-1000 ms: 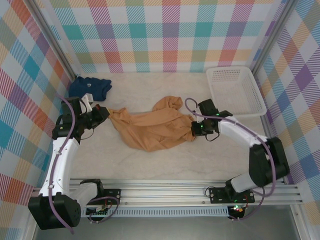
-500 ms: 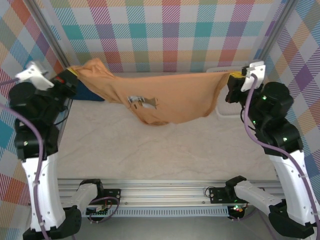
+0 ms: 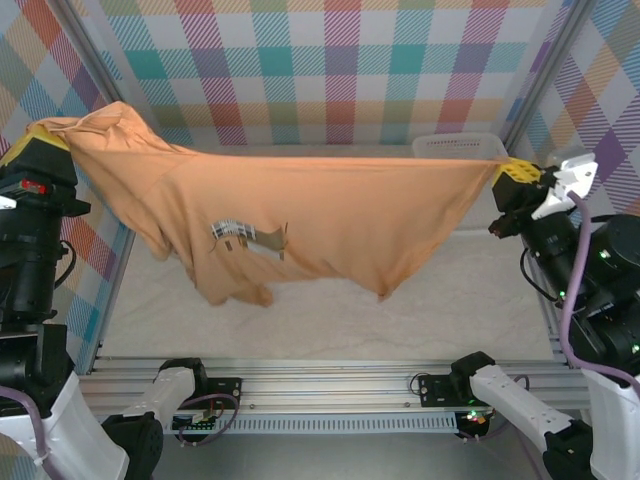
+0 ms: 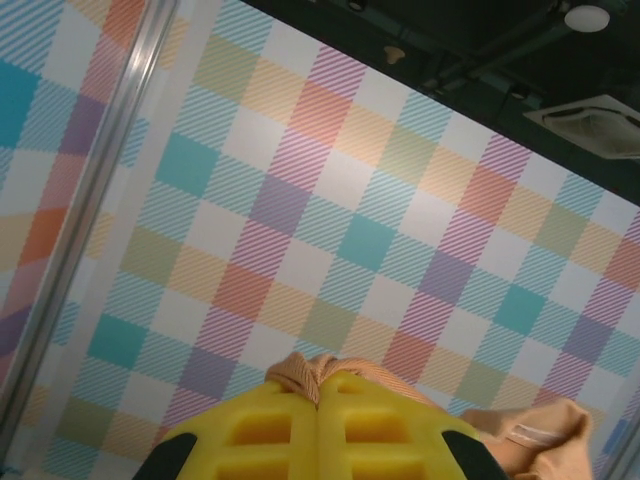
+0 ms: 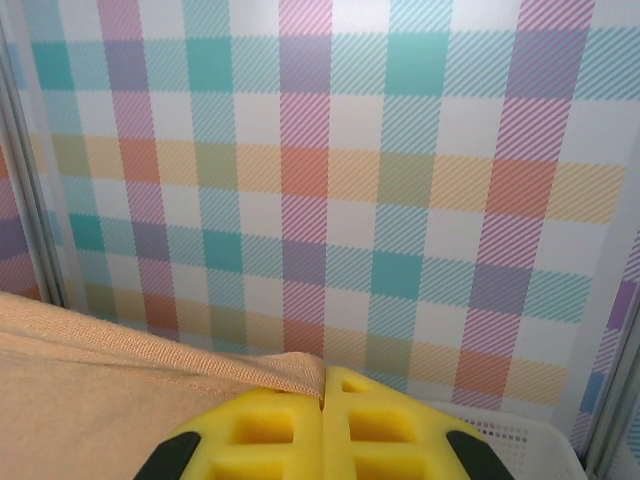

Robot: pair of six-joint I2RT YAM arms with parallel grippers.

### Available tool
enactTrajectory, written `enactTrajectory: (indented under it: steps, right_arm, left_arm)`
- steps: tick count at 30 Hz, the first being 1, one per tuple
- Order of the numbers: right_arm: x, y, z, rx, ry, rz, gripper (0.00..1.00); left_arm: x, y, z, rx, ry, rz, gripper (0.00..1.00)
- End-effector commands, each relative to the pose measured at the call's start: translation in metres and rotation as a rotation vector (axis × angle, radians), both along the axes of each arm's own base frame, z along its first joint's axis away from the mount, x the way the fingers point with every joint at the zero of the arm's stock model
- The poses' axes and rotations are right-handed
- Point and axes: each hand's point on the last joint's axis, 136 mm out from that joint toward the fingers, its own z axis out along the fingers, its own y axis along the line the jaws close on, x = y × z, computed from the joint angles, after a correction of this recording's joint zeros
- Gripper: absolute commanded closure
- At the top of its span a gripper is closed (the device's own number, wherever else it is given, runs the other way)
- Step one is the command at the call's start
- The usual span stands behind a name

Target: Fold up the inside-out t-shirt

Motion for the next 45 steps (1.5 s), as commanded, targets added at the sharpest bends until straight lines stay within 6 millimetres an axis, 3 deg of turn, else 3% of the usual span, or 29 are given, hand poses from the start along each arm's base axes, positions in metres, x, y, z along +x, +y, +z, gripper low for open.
enactTrajectory:
  steps: [1, 5, 8, 11, 14, 16, 18, 19, 22, 24, 26, 29, 33, 36, 38, 41, 45]
  right_arm:
    - [0.02, 0.002, -0.01, -0.012, 0.057, -0.032, 1.0]
    - [0.08, 0.012, -0.041, -0.094, 0.146, -0.117, 1.0]
    - [0.147, 0.024, -0.078, -0.172, 0.228, -0.179, 1.0]
    - [0.222, 0.041, -0.126, -0.195, 0.33, -0.183, 1.0]
    - [0.302, 0.055, -0.185, -0.237, 0.427, -0.211, 1.0]
    - [0.349, 0.066, -0.228, -0.256, 0.493, -0.224, 0.97]
    - [0.382, 0.074, -0.256, -0.28, 0.539, -0.228, 0.83]
    - [0.396, 0.076, -0.272, -0.302, 0.574, -0.239, 0.74]
    - [0.411, 0.087, -0.297, -0.325, 0.659, -0.216, 0.65]
    - [0.401, 0.097, -0.305, -0.334, 0.702, -0.171, 0.63]
    - [0.378, 0.108, -0.316, -0.299, 0.771, -0.113, 0.62]
    - [0.317, 0.124, -0.338, -0.224, 0.881, -0.005, 0.58]
    - [0.214, 0.123, -0.39, -0.132, 1.104, 0.082, 0.5]
    - [0.144, 0.118, -0.432, -0.076, 1.253, 0.109, 0.49]
    - [0.11, 0.118, -0.456, -0.034, 1.356, 0.126, 0.49]
    - [0.082, 0.125, -0.483, 0.058, 1.445, 0.176, 0.49]
    - [0.072, 0.134, -0.503, 0.085, 1.479, 0.204, 0.5]
  left_arm:
    - [0.048, 0.016, -0.017, 0.027, 0.115, 0.074, 1.0]
    - [0.131, 0.022, -0.062, 0.005, 0.28, 0.046, 1.0]
    - [0.203, 0.025, -0.111, -0.027, 0.401, 0.015, 1.0]
    - [0.282, 0.026, -0.179, -0.069, 0.545, -0.023, 1.0]
    - [0.356, 0.008, -0.253, -0.055, 0.689, -0.064, 1.0]
    - [0.399, -0.011, -0.3, -0.034, 0.79, -0.096, 0.91]
    - [0.433, -0.025, -0.342, -0.014, 0.877, -0.103, 0.81]
    - [0.447, -0.029, -0.36, -0.008, 0.917, -0.095, 0.7]
    - [0.466, -0.034, -0.387, -0.011, 0.981, -0.091, 0.51]
    - [0.462, -0.032, -0.392, -0.004, 1.013, -0.071, 0.47]
    - [0.45, -0.035, -0.39, -0.014, 1.036, -0.076, 0.43]
    - [0.423, -0.055, -0.389, -0.039, 1.014, -0.134, 0.41]
    - [0.361, -0.084, -0.405, -0.236, 0.955, -0.276, 0.4]
    - [0.305, -0.1, -0.446, -0.279, 1.016, -0.3, 0.39]
    - [0.27, -0.107, -0.469, -0.265, 1.071, -0.306, 0.39]
    - [0.219, -0.101, -0.512, -0.285, 1.161, -0.273, 0.39]
    - [0.174, -0.084, -0.551, -0.252, 1.242, -0.205, 0.39]
